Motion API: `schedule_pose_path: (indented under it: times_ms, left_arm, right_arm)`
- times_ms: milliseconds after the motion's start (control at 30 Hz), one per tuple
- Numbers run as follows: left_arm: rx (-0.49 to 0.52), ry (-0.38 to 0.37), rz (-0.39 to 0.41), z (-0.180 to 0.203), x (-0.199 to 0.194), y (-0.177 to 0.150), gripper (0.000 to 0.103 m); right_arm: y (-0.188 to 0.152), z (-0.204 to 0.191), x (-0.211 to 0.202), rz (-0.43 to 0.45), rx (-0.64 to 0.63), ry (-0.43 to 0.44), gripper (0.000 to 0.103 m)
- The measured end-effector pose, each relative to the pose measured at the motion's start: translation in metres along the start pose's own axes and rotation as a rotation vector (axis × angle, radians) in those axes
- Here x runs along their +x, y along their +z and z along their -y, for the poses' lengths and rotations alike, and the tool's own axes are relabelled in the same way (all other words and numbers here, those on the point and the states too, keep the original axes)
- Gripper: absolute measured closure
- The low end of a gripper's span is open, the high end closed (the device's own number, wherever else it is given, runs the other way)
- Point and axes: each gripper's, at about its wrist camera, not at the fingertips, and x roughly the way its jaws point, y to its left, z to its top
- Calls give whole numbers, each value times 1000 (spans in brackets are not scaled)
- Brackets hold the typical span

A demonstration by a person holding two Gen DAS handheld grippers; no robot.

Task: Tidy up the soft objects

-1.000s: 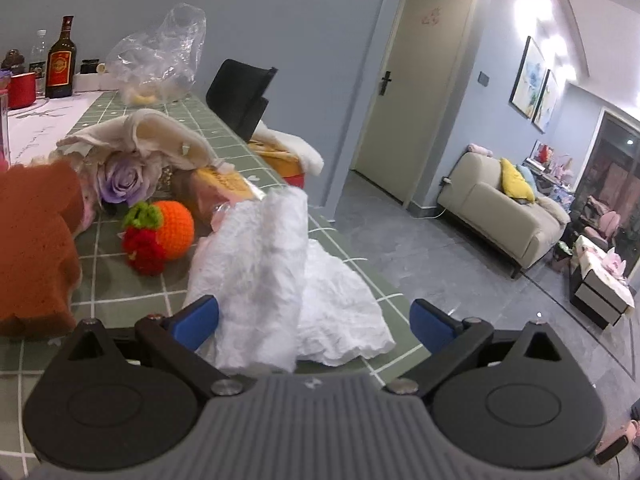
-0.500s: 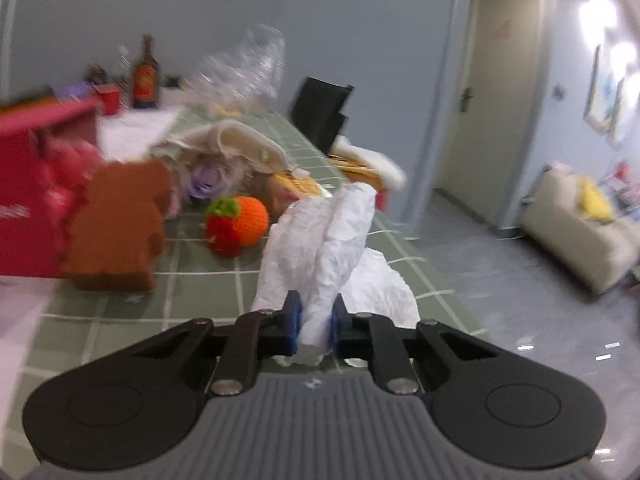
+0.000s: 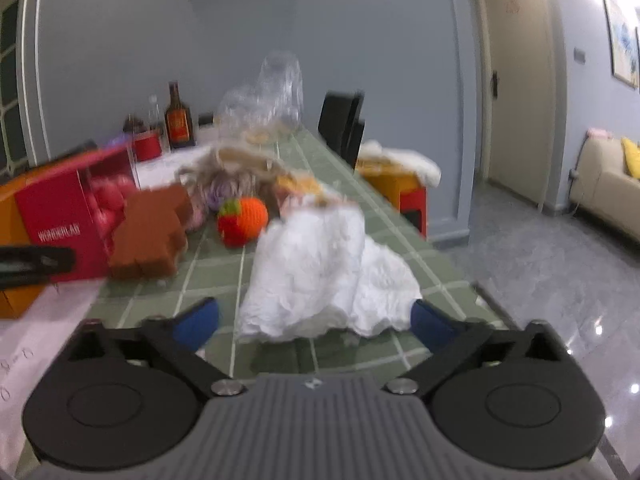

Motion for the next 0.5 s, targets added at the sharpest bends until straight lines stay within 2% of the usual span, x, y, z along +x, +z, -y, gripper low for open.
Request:
schedule_pose_path:
  times_ms: [67,167,233,400,433,500]
  left_arm:
    - [42,37,2,15,13,2,16]
    - [116,133,-24,37,36,3,16]
    - [138,159,-44,46,49,3,16]
    - [71,144,-71,45,63,10,13]
    - [52,157,-72,44,67,10,9]
    - [30,197,-58,45,71,9,9]
  right_arm:
    - [0,1,4,-21,9,12,3]
    - [-1,8,8,-51,50,-4,3]
    - [-3,17,8,-55,85,13,3]
    - [-7,33,11,-79,182,38,3]
    - [-7,33,11,-77,182,47,3]
    - [-7,31,10,-74,170,50,3]
